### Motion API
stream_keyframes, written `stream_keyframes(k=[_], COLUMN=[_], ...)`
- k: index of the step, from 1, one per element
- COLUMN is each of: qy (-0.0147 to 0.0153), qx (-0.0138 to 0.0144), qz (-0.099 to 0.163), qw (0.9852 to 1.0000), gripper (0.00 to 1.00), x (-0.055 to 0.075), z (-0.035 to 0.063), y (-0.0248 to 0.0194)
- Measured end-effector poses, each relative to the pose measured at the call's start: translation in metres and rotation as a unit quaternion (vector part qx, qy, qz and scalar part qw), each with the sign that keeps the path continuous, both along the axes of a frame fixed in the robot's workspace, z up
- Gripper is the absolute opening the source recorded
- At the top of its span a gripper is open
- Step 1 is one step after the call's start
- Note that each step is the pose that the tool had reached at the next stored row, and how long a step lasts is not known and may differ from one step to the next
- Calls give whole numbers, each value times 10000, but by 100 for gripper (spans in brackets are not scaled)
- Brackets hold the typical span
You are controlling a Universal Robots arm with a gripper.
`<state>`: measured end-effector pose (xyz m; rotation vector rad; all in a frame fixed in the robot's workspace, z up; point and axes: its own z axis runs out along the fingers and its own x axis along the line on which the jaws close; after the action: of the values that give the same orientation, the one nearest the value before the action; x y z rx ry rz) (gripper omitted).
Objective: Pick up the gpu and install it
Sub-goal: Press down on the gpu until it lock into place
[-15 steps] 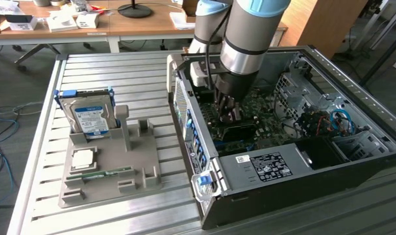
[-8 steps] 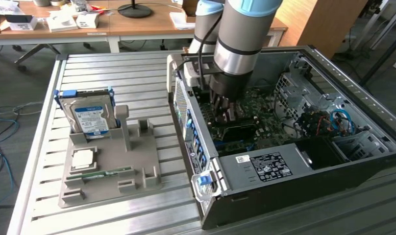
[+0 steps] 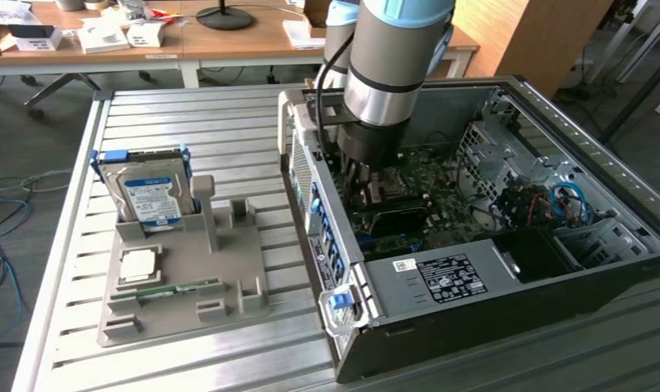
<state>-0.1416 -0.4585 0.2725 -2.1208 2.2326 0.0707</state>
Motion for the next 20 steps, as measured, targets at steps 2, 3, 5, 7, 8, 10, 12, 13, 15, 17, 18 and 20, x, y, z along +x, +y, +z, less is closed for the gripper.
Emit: stream_keyframes(k=[2,3,5,7,8,10,12,13,15,17,18,20], qy=[0,1,0,2,5,11,18,22,28,32,34,36], qx=[0,-1,0,0,-1,1,2,2,1,2,2,1], qz=[-1,-2,-3,-4,-4,-4,-4,-4,-3,-4,-4,-4], qw=[10000,10000,10000,10000,10000,10000,10000,10000,10000,10000,10000,10000], gripper=[11,11,11,11,11,11,11,11,11,11,11,11], x=[0,0,6,49,77,141,207,237,290,348,377,435], z=[2,8,8,8,9,9,8,7,6,1,-2,-7], y=[-1,-1,-1,-1,-1,-1,-1,-2,-5,-7,-7,-9])
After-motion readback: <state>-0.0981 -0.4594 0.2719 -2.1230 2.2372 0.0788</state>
